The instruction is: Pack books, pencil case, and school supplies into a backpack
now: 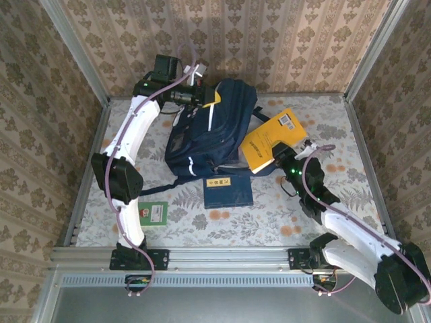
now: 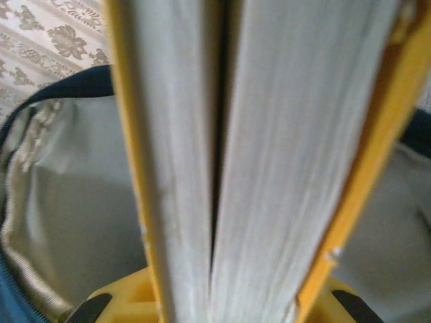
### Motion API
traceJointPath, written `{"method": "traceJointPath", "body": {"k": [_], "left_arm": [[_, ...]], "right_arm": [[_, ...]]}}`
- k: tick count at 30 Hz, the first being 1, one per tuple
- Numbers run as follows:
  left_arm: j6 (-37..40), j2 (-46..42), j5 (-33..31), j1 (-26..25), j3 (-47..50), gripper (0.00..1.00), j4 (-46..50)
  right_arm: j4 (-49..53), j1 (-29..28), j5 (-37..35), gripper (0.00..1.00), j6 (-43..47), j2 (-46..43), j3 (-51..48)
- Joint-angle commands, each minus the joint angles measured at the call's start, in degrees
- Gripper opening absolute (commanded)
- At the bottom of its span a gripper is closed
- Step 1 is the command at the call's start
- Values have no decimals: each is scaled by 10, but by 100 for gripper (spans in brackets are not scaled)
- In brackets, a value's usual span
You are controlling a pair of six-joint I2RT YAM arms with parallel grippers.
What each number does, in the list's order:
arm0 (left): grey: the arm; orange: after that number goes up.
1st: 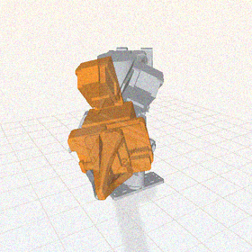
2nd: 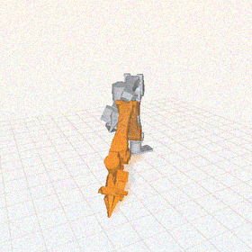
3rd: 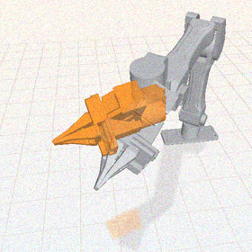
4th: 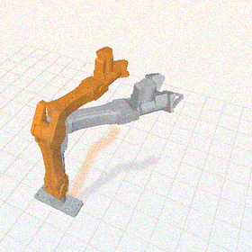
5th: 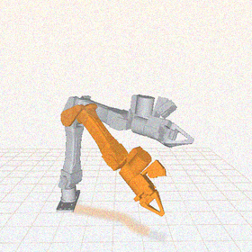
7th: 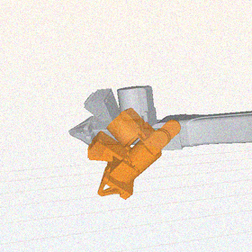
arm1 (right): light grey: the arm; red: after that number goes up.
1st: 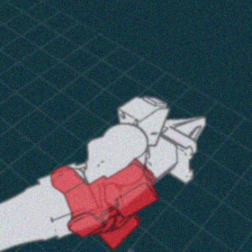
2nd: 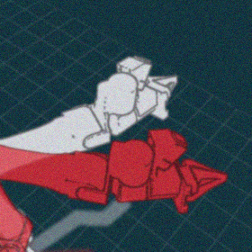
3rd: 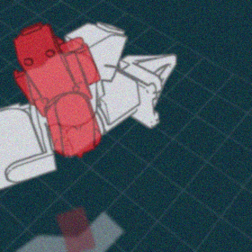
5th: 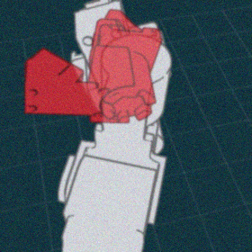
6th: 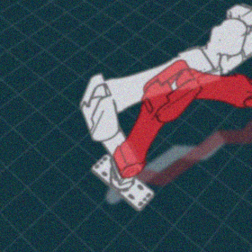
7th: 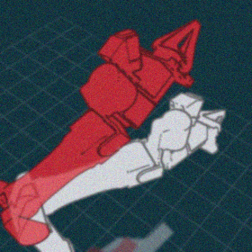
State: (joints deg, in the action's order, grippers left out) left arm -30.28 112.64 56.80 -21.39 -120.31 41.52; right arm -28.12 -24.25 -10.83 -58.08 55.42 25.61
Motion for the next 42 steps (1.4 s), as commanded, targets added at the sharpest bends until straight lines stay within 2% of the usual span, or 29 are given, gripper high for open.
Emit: {"method": "traceJointPath", "body": {"k": [1,11,21,26,28,30,32,35,39,42], "left_arm": [[-15,-22,79,0,-46,0,-100],[-35,-14,96,-12,-37,0,-130],[-102,-8,91,-10,-43,0,-213],[-131,-4,93,-8,-43,0,-247],[-133,-2,93,-6,-42,0,-249],[-133,-1,91,-1,-36,0,-252],[-144,1,91,7,-25,0,-266],[-157,0,88,20,-10,0,-285],[-149,2,82,33,-2,0,-282],[-136,5,78,40,6,0,-268]], "right_arm": [[-144,1,-3,0,-42,43,46],[-263,-15,26,0,-38,213,106],[-380,-102,9,2,-70,450,204],[-377,-135,24,17,-84,550,266],[-374,-138,46,28,-75,571,283],[-370,-135,65,44,-58,575,286],[-367,-128,74,59,-37,560,272],[-346,-110,95,70,-16,521,248],[-315,-83,131,78,11,462,216],[-276,-74,105,84,36,401,180]]}}
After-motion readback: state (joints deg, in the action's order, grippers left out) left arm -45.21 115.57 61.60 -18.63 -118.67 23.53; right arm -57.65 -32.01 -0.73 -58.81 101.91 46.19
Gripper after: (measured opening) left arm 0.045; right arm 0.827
